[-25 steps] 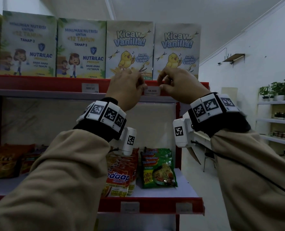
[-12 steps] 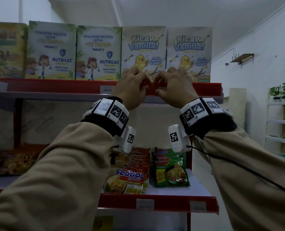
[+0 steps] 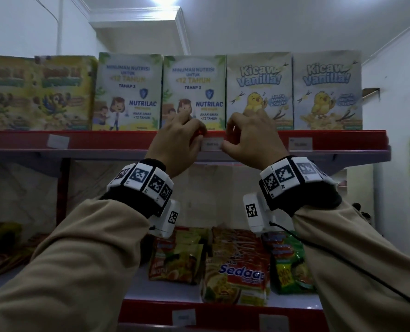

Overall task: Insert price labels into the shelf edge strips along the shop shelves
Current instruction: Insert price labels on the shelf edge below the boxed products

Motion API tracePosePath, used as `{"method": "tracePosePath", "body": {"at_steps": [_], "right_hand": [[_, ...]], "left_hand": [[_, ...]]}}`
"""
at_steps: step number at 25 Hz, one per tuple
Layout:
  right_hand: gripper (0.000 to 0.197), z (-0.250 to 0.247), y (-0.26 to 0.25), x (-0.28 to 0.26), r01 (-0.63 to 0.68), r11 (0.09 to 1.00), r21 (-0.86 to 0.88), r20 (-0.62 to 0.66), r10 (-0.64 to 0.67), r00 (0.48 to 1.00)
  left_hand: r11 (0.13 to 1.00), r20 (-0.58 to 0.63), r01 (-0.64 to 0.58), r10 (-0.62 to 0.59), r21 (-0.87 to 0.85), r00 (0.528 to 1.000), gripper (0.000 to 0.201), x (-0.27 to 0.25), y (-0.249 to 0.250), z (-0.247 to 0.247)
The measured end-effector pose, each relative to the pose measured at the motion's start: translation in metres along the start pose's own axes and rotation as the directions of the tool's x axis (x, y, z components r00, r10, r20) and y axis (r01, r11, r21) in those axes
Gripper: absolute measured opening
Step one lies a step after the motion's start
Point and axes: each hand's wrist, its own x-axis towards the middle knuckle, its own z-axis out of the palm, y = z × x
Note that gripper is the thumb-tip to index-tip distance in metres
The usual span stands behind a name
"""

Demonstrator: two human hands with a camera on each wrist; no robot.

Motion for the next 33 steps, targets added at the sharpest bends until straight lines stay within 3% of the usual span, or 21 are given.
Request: {"method": "tracePosePath", "body": {"at_steps": [6, 10, 14, 24, 28, 33], "right_hand": [[0.029, 0.010, -0.011, 0.001, -0.026, 1.000, -0.001, -0.023, 0.026, 0.999], [0.033, 0.012, -0.020, -0.003, 0.061, 0.996, 0.060, -0.071, -0.056, 0.996], [0.031, 0.008, -0.029, 0.003, 0.098, 0.995, 0.015, -0.022, -0.098, 0.995], [0.021, 0.002, -0.041, 0.011, 0.066, 0.996, -0.058, 0.139, -0.058, 0.989], [0.018, -0.003, -0.043, 0.017, 0.032, 0.999, -0.024, 0.176, -0.027, 0.984], [0.014, -0.006, -0.045, 0.021, -0.021, 0.999, 0.044, 0.218, 0.011, 0.976]], "left_hand": [[0.999, -0.022, 0.009, -0.008, 0.049, 1.000, 0.033, -0.011, -0.018, 0.000], [0.998, 0.033, -0.013, 0.011, 0.053, 0.999, 0.034, -0.007, -0.020, -0.001], [1.000, 0.064, -0.010, 0.008, 0.026, 0.998, 0.033, -0.004, -0.022, -0.001], [0.999, 0.054, -0.008, 0.006, 0.038, 0.999, 0.035, -0.005, -0.023, -0.008], [0.994, 0.078, 0.045, -0.053, 0.099, 0.996, 0.045, -0.006, -0.042, -0.016], [0.995, 0.038, 0.075, -0.078, 0.068, 0.996, 0.042, -0.017, -0.047, -0.015]]}}
